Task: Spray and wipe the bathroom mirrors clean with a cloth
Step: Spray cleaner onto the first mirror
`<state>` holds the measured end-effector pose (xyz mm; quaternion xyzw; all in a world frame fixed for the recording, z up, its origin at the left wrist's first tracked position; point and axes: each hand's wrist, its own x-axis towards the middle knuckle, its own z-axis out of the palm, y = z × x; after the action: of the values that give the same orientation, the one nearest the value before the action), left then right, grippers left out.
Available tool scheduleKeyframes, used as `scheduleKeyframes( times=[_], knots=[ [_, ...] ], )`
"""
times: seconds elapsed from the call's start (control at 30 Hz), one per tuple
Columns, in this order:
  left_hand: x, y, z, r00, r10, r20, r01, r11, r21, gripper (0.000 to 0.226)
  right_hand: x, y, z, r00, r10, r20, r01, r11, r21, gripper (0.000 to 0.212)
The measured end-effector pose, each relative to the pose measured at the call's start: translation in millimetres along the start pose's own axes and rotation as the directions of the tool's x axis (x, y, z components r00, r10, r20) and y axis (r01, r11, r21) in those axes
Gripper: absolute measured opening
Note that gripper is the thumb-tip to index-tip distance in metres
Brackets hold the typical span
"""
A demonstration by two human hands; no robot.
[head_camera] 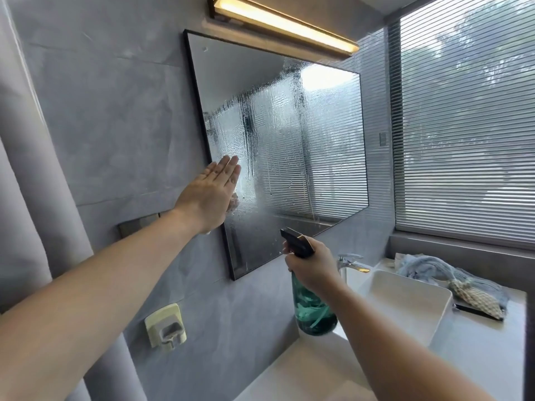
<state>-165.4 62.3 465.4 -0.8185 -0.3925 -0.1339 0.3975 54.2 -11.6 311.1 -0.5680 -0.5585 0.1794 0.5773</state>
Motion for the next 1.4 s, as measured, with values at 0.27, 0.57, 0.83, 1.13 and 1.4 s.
scheduleKeyframes(
  times=[0.27, 0.57, 0.83, 1.13, 1.4],
  knots=[
    [0, 7, 15, 1.0, 0.008, -0.017, -0.007, 0.999, 0.043, 0.071, -18, 25, 11, 0.997, 0.056, 0.059, -0.052, 0.996, -0.072, 0.017],
    [-2, 11, 14, 1.0, 0.0, 0.021, 0.0, 0.999, 0.037, 0.07, -31, 51, 20, 0.989, 0.093, 0.113, -0.076, 0.986, -0.146, 0.011],
    [0, 14, 10, 0.999, 0.005, 0.037, -0.007, 0.999, 0.044, 0.07, -27, 61, 16, 0.981, 0.179, 0.07, -0.155, 0.954, -0.258, 0.01],
    [2, 13, 12, 1.0, 0.022, 0.019, -0.022, 1.0, 0.007, 0.075, 5, 55, -12, 0.947, 0.285, -0.152, -0.315, 0.916, -0.247, 0.012],
    [6, 7, 21, 0.999, 0.03, -0.031, -0.029, 1.0, 0.009, 0.071, 23, 44, -26, 0.931, 0.239, -0.276, -0.292, 0.942, -0.168, 0.008]
  ],
)
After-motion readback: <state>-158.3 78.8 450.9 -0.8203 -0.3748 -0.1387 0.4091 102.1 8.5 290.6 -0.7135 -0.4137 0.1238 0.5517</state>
